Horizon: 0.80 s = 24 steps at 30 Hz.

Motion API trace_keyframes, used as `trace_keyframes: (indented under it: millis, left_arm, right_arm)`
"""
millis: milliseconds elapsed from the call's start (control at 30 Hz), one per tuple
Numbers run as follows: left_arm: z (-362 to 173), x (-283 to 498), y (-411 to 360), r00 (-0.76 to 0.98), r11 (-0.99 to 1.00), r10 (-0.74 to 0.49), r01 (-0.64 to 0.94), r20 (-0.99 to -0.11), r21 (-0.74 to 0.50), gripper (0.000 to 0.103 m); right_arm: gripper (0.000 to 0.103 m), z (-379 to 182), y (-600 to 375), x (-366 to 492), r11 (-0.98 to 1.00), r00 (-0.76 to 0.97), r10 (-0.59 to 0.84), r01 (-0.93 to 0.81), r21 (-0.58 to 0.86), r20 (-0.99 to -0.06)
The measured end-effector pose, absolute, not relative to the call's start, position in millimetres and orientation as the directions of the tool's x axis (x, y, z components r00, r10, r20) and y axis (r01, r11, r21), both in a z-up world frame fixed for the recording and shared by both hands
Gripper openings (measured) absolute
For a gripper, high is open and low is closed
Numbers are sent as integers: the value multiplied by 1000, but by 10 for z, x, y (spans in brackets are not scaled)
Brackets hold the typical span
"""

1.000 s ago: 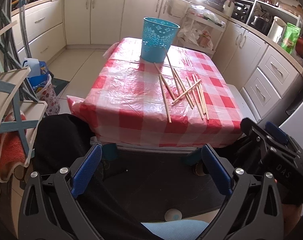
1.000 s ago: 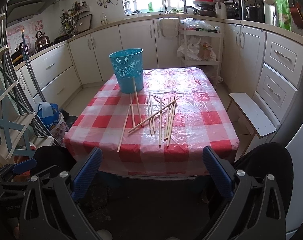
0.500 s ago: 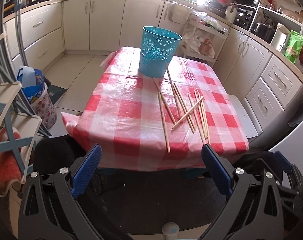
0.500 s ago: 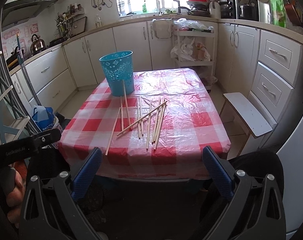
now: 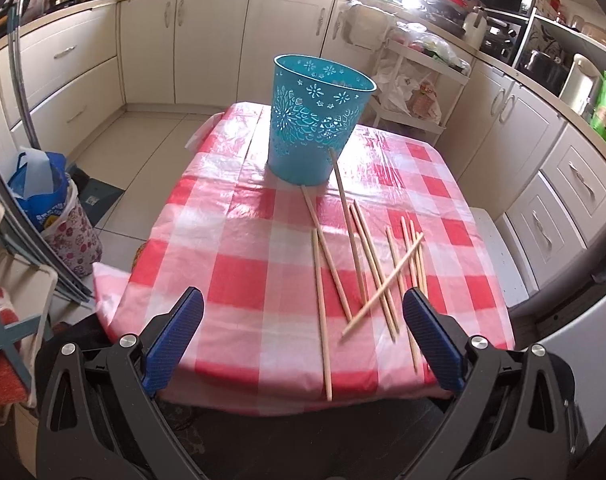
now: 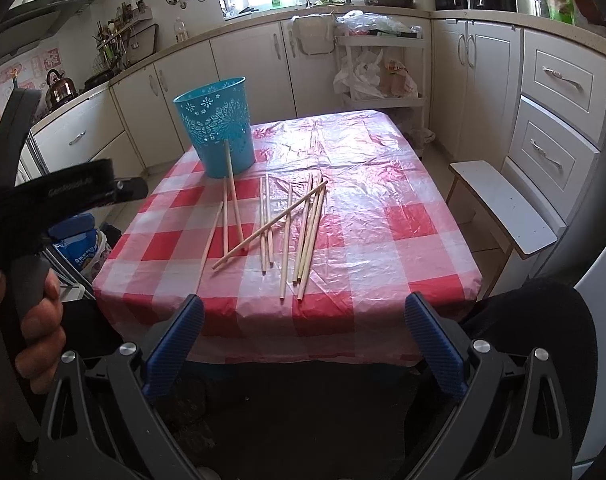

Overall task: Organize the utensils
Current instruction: 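Close the left tool on a wooden stick beside the teal bin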

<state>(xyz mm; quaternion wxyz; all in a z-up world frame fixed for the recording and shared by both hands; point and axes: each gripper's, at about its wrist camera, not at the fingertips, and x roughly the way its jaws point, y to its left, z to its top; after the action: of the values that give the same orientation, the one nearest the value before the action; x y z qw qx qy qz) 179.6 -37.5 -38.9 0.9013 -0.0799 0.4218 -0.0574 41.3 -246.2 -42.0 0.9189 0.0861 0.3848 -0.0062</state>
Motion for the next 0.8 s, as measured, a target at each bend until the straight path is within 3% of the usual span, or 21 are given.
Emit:
trace_keyframes:
  millis: [167, 433, 533, 767, 800]
  left_arm:
    - [-510, 2313, -549, 638, 981, -172, 40, -751, -191, 95]
    - [-843, 2988, -916, 581, 978, -197, 60, -790, -200, 75]
    - [-982, 3163, -975, 560, 969, -231, 59, -796, -240, 60]
    - [-1206, 3429, -1062, 503, 938, -340, 120, -795, -325, 4]
    - [-1226, 3440, -1072, 495, 934, -353, 131, -794, -334, 4]
  right_arm:
    - [96, -554, -2454, 585, 983, 687, 76, 71, 171, -723]
    - [96, -790, -2482, 771, 978, 642, 101, 77, 195, -760]
    - [96, -863, -2505, 815, 976, 624, 101, 89, 198, -775]
    - [96, -912, -2499, 853, 975, 611, 102, 95, 201, -785]
    - [96, -913, -2499, 860, 975, 611, 103, 94, 200, -785]
